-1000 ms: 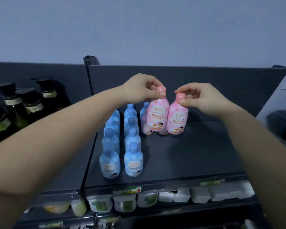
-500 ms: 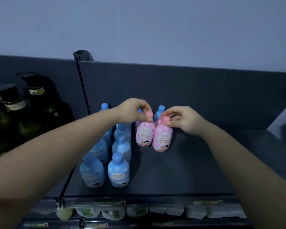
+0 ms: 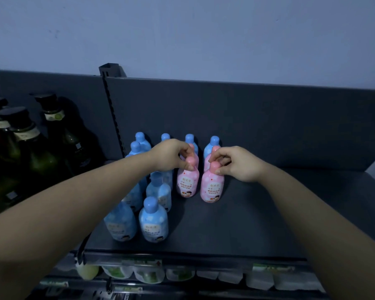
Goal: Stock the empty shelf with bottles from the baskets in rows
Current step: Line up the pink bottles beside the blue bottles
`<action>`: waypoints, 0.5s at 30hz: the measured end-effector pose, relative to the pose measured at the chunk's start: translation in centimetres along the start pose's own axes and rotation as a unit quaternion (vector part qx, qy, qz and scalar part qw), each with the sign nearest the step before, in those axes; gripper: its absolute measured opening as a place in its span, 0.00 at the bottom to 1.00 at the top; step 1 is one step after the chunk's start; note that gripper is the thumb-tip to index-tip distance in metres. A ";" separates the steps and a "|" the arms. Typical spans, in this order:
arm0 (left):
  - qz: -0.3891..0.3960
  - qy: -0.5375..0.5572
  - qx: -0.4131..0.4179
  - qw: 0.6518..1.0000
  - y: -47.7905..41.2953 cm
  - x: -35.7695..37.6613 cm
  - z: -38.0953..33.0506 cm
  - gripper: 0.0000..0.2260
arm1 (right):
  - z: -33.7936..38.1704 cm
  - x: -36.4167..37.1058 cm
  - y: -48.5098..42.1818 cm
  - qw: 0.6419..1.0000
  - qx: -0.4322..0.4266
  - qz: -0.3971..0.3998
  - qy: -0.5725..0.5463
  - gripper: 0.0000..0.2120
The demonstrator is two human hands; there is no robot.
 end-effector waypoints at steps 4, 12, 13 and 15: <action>-0.006 -0.004 -0.008 1.000 0.0 0.0 0.0 0.11 | 0.0 -0.2 -0.2 0.999 -0.002 0.004 0.035 0.10; -0.008 -0.011 -0.027 1.000 0.3 0.1 0.3 0.12 | 0.8 0.6 0.0 0.987 -0.022 -0.009 0.157 0.12; -0.005 -0.010 -0.027 1.000 0.3 0.1 0.2 0.12 | 0.9 0.5 0.1 0.986 -0.024 -0.010 0.165 0.12; 0.000 -0.011 -0.026 1.000 0.3 0.0 0.0 0.12 | 1.0 0.3 0.0 0.982 -0.017 -0.009 0.187 0.12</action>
Point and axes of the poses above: each hand's wrist, its own y-axis away from the middle knuckle, its own x-axis out of the palm, z = x × y, the point moved 6 cm from there along -y, towards the middle knuckle, and after that the axes turned 13 degrees about -y, right-handed, at the moved point
